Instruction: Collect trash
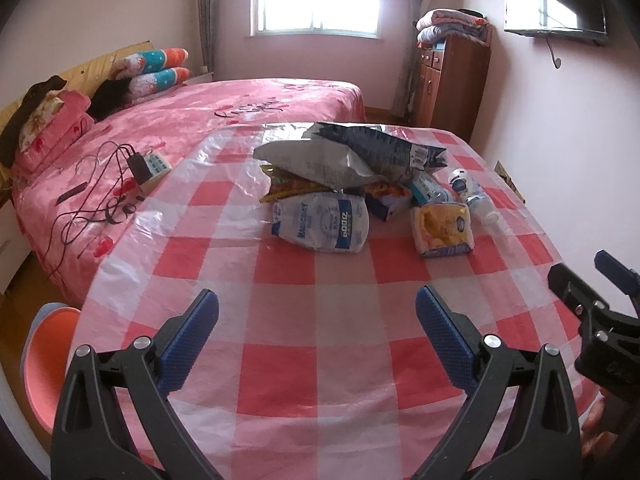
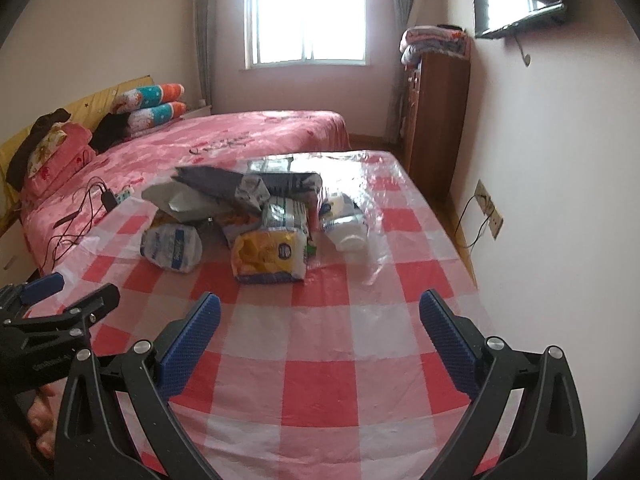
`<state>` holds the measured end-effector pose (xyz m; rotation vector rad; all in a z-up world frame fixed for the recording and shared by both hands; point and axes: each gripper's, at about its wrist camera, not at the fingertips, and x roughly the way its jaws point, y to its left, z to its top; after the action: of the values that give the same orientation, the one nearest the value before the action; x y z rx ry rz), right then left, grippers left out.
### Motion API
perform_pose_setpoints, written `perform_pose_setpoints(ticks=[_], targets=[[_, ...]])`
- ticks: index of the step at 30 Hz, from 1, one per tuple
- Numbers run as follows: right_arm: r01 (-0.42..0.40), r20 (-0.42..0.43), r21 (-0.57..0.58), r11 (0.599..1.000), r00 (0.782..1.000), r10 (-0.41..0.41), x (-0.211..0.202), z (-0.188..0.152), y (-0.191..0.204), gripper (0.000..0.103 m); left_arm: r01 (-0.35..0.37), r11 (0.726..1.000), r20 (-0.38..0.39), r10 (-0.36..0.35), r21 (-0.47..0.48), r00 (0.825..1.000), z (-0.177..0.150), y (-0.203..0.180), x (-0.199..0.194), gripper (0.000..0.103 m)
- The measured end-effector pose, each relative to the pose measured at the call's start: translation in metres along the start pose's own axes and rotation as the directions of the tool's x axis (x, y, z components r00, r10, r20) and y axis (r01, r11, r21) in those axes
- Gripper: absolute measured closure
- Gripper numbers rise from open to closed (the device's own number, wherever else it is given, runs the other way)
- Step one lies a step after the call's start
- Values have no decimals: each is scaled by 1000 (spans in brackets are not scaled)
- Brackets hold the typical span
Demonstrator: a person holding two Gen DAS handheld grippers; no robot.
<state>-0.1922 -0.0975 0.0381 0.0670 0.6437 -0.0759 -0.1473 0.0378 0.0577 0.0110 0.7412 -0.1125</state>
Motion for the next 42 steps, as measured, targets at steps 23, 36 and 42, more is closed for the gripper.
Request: perform_pose_setpoints(ticks=[23,36,42], targets=[[-347,-83,172,922,927,365,82,33,-42,24,278,921,-40,-300,-272,953,70,46,65,4],[-576,-142,129,807,795,590,158,133,-1,24,341,828,-58,-407,-444,912,117,76,134,6],[-659,-264,199,726,677,687,208,144,18,23,346,796,-83,-440,-497,894,121,85,161,17]])
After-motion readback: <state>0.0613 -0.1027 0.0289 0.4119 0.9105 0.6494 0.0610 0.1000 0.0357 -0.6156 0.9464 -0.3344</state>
